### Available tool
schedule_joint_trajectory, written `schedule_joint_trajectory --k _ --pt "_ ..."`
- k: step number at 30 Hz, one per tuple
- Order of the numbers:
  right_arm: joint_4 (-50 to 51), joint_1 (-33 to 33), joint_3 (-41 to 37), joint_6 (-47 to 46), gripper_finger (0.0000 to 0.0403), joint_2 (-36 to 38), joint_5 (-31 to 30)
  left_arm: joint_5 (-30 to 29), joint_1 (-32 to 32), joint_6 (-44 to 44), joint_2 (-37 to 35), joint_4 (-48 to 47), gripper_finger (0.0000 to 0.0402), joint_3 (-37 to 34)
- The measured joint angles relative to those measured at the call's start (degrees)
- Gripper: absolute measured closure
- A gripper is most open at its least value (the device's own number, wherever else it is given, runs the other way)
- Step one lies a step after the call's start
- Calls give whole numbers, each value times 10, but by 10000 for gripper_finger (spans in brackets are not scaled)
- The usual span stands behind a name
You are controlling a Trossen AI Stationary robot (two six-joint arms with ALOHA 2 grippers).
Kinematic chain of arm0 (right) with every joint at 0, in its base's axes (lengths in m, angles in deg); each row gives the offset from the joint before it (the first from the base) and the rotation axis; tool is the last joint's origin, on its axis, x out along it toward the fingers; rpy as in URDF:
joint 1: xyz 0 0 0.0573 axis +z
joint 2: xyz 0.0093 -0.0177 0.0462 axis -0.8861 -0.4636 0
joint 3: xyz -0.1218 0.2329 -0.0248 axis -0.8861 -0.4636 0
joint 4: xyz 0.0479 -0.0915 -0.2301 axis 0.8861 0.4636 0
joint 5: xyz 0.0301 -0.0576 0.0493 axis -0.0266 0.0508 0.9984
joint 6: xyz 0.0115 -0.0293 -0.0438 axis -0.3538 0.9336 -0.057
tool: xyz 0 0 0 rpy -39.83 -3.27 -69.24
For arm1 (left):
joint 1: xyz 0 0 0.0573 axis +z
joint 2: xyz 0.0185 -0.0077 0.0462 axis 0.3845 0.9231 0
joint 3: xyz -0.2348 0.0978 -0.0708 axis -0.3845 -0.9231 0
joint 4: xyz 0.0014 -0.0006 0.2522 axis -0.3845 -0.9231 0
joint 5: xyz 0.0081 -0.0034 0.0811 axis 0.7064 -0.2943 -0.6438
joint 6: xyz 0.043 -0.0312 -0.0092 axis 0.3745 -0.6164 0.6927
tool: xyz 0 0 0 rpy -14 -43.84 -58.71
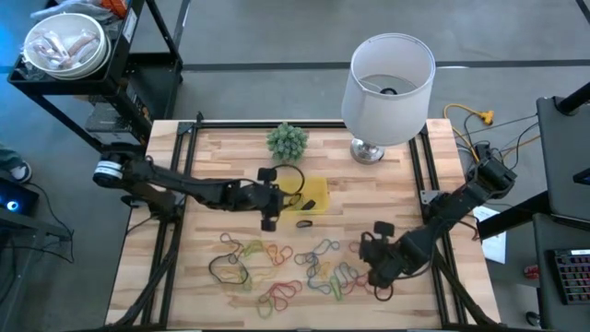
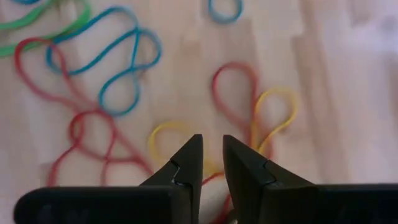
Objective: Pick and place rubber bands into bin
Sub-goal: Put the black rubber band into the yellow bin
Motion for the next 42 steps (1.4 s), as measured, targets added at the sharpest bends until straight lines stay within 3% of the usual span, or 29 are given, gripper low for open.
schedule_joint_trajectory --k 5,15,28,42 --pt "28 1 0 -100 346 0 68 -1 -14 0 -15 7 278 -21" --pt "117 1 9 -221 301 1 90 -2 -15 0 -36 9 278 -29" --pt "111 1 -8 -297 231 -2 103 -2 -15 0 -36 7 278 -29" --pt "58 1 -59 -311 242 -3 131 -2 -15 0 -38 8 278 -29"
